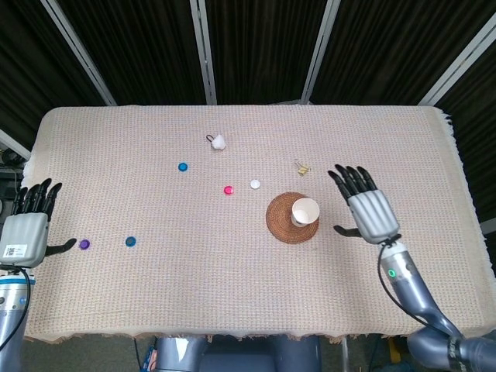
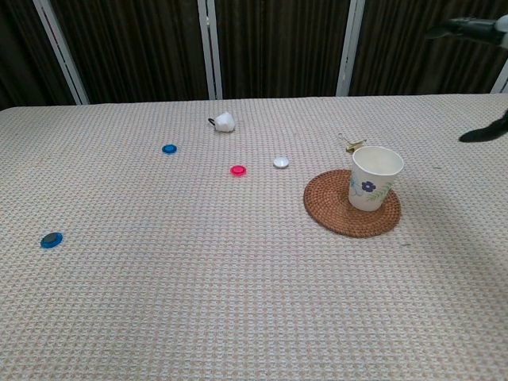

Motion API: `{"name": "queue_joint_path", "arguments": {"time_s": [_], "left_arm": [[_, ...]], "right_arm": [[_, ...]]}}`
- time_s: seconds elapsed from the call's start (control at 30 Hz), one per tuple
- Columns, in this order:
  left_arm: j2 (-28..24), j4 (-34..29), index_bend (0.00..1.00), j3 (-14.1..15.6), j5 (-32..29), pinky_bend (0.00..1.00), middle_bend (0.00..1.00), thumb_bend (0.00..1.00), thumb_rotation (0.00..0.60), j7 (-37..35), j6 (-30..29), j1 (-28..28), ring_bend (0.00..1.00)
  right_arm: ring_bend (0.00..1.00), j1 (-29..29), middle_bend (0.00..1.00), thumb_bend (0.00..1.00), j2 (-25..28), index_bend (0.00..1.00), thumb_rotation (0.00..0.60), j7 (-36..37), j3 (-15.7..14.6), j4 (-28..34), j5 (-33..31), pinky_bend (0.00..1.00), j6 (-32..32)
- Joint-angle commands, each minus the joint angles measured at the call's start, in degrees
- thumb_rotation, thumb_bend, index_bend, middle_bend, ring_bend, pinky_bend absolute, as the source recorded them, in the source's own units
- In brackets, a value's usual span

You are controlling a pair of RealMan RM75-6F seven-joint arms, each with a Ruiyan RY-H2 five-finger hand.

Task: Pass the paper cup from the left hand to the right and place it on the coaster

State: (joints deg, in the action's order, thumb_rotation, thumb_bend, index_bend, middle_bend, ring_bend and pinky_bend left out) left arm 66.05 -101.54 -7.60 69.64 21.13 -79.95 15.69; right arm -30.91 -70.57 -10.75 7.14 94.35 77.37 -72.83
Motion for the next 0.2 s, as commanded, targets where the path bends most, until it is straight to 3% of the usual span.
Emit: {"name": "queue_joint_path", "arguments": {"time_s": [0.03, 0.2], "left_arm": [[-0.26, -0.26, 0.0, 0.65, 1.51, 0.0, 0.0, 0.0, 0.6, -0.9, -0.62, -0.51, 0.0], [-0.98, -0.54, 0.0, 1.28, 3.24, 0.0, 0.0, 0.0, 0.6, -2.07, -1.45, -1.29, 0.0]], "right_arm": [[0.0, 8.37, 0.0, 0.0, 3.61, 0.0, 0.6, 1.41, -5.2, -0.72, 7.49, 0.0, -10.48], [0.0, 13.02, 0.0, 0.0, 2.58, 0.0, 0.6, 1.99, -7.81, -6.36, 11.48, 0.0, -16.48]]}}
